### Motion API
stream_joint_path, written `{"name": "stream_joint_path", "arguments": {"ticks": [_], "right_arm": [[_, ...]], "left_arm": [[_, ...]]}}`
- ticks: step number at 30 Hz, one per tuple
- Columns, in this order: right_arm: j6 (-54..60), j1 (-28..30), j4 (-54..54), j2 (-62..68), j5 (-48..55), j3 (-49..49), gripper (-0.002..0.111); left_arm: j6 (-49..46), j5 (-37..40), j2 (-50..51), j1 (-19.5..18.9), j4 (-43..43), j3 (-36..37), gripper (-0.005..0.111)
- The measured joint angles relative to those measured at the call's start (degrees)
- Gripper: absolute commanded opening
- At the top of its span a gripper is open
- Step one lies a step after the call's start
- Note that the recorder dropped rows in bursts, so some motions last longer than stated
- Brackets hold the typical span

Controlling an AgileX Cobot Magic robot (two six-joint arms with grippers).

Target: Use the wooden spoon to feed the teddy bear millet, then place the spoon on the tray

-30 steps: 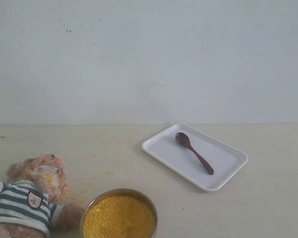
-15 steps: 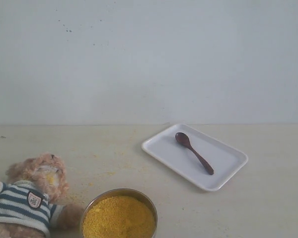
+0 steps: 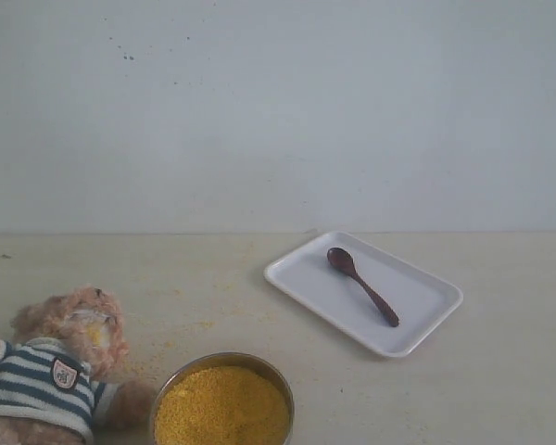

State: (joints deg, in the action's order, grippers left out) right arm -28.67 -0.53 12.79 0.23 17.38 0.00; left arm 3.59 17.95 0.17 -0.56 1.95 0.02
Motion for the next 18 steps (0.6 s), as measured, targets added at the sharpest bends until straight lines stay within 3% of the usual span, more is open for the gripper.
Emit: {"name": "stream_joint_path", "arguments": {"ticks": [3,8,18], "right_arm": [[0.1,0.0,0.0,0.0,1.7,0.0,0.0],[27.8,0.0,-6.0,0.0,1.8,0.0,0.0],[29.4,0.0,-7.3,0.0,1.7,0.0,0.0]], "left_arm": [[0.2,0.1,0.0,0.0,0.0,0.0,0.004],[0.2,0.1,0.0,0.0,0.0,0.0,0.004],[0.2,0.1,0.0,0.0,0.0,0.0,0.004]]}}
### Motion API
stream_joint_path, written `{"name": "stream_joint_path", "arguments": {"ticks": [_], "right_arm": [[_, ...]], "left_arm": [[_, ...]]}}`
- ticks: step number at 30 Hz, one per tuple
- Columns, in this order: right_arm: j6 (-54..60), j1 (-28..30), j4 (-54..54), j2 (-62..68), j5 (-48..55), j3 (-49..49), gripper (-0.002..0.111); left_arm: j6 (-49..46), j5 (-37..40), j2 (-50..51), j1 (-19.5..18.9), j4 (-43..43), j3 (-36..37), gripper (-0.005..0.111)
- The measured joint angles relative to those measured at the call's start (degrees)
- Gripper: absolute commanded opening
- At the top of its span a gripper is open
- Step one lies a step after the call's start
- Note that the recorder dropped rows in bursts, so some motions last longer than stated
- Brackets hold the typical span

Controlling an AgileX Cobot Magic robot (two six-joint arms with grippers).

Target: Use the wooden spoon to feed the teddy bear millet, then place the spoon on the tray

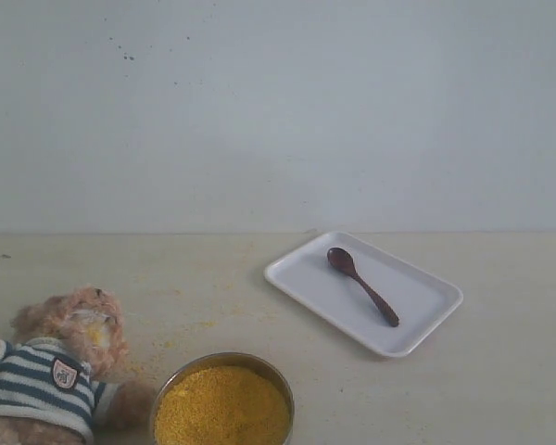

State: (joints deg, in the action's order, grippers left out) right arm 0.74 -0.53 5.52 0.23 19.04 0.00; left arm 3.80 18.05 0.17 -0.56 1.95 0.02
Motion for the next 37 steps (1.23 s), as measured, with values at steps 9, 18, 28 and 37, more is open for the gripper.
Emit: {"name": "stream_joint_path", "arguments": {"ticks": [9,18,28,37], "right_arm": [[-0.1,0.0,0.0,0.0,0.0,0.0,0.0],[-0.2,0.0,0.0,0.0,0.0,0.0,0.0],[-0.3,0.0,0.0,0.0,0.0,0.0,0.0],[-0.3,0.0,0.0,0.0,0.0,0.0,0.0]], "left_arm": [[0.0,0.0,0.0,0.0,0.0,0.0,0.004],[0.0,0.0,0.0,1.2,0.0,0.0,0.004],[0.0,0.0,0.0,1.2,0.0,0.0,0.004],[0.0,0.0,0.0,1.2,0.0,0.0,0.004]]}}
